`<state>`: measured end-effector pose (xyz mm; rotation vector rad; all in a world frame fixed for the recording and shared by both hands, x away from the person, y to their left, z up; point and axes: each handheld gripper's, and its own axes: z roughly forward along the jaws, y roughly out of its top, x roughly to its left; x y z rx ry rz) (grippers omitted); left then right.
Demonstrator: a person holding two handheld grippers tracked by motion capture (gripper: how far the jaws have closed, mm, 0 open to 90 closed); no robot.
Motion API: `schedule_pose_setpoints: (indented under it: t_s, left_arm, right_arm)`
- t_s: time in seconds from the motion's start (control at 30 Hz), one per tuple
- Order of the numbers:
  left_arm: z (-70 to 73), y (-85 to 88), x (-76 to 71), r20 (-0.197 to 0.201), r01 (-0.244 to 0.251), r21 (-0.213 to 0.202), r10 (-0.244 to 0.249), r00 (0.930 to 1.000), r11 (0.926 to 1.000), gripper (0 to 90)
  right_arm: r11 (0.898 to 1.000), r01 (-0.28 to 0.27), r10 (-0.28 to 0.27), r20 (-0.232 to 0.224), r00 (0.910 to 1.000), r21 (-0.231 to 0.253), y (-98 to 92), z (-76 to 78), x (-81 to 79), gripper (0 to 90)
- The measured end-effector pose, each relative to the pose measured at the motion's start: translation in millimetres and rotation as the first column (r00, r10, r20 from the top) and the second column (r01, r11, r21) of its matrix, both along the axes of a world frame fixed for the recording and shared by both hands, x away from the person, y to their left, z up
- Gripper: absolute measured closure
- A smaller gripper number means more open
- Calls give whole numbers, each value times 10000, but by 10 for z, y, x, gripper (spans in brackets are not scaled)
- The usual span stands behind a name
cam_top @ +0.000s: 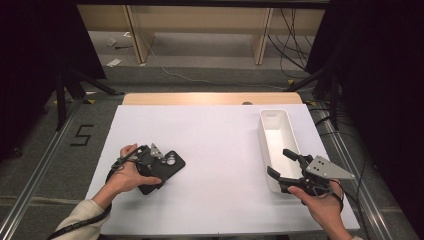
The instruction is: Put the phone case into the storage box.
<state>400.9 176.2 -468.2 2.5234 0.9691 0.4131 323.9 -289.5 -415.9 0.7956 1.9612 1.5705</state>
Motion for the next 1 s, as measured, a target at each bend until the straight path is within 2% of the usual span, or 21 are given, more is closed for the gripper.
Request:
schedule_pose_setpoints:
  t_s: [0.2, 0.27, 0.5, 0.73, 0.9, 1.0]
  left_arm:
    - [-30, 2, 12, -91, 120, 316, -117, 9999, 9994, 0]
    - [-44, 0, 12, -117, 102, 268, -99, 9999, 9996, 0]
    - [-69, -15, 25, -179, 250, 503, -241, 9995, 9984, 0]
    - [-90, -4, 56, -412, 337, 395, -320, 9986, 9987, 2]
    - [-96, 3, 72, -634, 328, 103, -321, 9975, 9994, 28]
    - [-97, 16, 92, -774, 408, 70, -402, 9962, 9991, 36]
  right_arm:
    - [10000, -15, 15, -8, 10000, -6, 1, -1, 0, 213]
    - [10000, -15, 15, -17, 10000, -22, 1, -3, 1, 214]
    - [10000, -29, 29, -27, 10000, -23, 3, -4, 1, 215]
    - [10000, -49, 49, -37, 10000, -36, 5, -6, 3, 215]
    - [10000, -48, 48, -35, 10000, -39, 4, -7, 4, 215]
    - [10000, -57, 56, -36, 10000, -42, 6, -8, 3, 215]
